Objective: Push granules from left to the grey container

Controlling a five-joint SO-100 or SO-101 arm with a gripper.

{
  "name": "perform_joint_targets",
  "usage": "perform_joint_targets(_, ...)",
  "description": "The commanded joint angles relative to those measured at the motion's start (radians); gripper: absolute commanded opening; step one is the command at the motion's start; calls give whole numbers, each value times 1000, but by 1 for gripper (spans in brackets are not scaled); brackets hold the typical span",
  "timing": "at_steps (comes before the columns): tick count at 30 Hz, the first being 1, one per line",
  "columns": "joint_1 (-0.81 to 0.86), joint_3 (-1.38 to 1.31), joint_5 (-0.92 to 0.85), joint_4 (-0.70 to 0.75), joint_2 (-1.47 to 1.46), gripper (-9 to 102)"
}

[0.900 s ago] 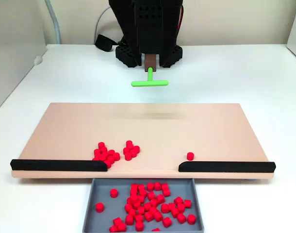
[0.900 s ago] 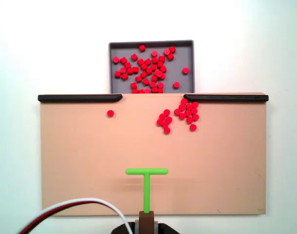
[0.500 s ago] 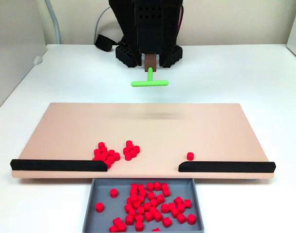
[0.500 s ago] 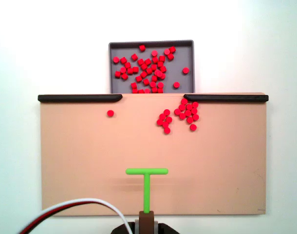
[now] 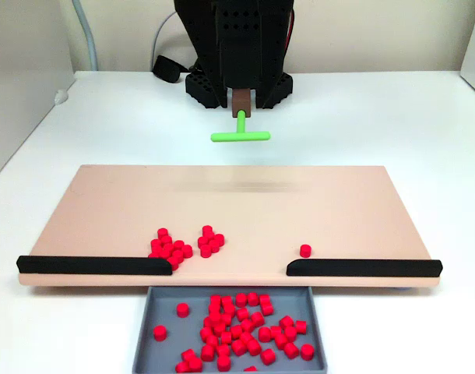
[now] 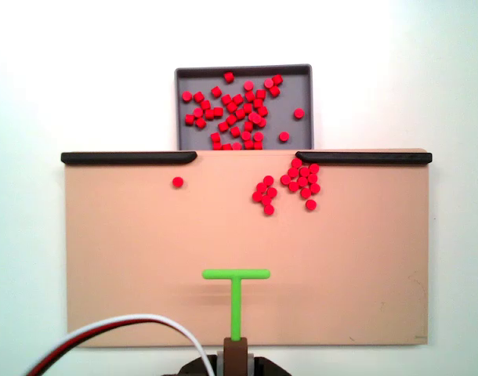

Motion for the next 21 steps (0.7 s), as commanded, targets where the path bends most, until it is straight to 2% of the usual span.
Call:
perform_joint_targets(1,3,-32,-3,0,3,0)
perform_joint_targets(21,-3,-18,-5,0,18,0)
